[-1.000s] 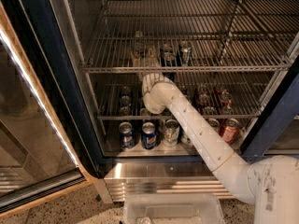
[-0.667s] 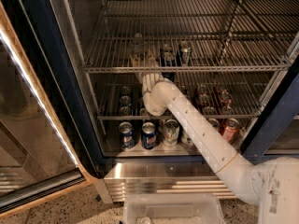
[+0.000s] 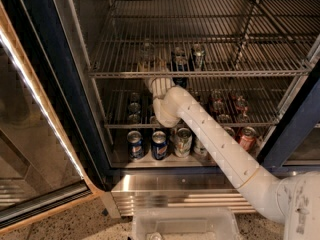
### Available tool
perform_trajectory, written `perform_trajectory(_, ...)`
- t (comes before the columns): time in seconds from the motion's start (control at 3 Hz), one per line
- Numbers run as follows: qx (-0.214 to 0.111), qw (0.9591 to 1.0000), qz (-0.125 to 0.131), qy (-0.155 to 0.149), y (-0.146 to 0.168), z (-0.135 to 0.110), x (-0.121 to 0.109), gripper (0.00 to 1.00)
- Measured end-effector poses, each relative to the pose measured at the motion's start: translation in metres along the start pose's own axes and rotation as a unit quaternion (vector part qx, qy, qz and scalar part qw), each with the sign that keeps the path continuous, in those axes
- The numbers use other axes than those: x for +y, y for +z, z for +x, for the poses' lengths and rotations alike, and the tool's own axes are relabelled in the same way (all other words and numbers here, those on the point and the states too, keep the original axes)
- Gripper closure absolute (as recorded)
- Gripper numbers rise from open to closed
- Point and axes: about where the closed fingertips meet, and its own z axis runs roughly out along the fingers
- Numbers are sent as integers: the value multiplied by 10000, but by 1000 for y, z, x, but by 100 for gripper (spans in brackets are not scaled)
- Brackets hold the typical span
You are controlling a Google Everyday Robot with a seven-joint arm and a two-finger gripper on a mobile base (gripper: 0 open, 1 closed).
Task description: Pick water bottle from middle shelf of fridge
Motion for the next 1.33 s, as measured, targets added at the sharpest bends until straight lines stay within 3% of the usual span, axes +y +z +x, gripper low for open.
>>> perform_trajectory(0.33,23,9999,-147,5,-21,-4,14,100)
perform_trajectory(1.33,28,9995,-311,20,-41,-19,29,100)
